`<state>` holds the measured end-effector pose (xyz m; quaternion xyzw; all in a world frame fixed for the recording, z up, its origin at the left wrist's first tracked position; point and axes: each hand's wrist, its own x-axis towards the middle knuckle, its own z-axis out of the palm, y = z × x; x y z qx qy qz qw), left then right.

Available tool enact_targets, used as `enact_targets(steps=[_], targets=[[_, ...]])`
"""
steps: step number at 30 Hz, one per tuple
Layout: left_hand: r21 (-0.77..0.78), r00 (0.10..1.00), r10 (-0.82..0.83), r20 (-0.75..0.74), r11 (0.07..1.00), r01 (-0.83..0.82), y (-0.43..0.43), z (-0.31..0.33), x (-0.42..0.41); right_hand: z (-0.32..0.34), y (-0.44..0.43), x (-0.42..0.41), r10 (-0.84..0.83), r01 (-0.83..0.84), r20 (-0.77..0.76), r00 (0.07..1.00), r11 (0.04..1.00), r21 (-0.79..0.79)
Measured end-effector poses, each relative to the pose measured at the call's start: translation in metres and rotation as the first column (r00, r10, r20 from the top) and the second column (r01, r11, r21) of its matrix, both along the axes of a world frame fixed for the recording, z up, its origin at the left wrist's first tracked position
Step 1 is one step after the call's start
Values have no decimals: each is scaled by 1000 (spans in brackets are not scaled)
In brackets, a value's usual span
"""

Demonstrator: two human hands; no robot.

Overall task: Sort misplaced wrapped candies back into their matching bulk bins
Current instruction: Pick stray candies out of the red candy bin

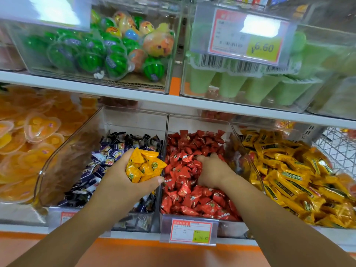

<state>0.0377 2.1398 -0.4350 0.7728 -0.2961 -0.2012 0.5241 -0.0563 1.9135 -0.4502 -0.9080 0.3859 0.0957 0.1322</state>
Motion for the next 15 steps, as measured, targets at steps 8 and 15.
enact_targets(steps=[8, 15], targets=[[-20, 1000, 0, 5, 1000, 0, -1, 0, 0, 36, -2, -9, -92, 48, 398, 913, 992, 119], [-41, 999, -29, -14, 999, 28, -1, 4, -2, 61, 2, 3, -204, -23, 667, 716, 949, 315]])
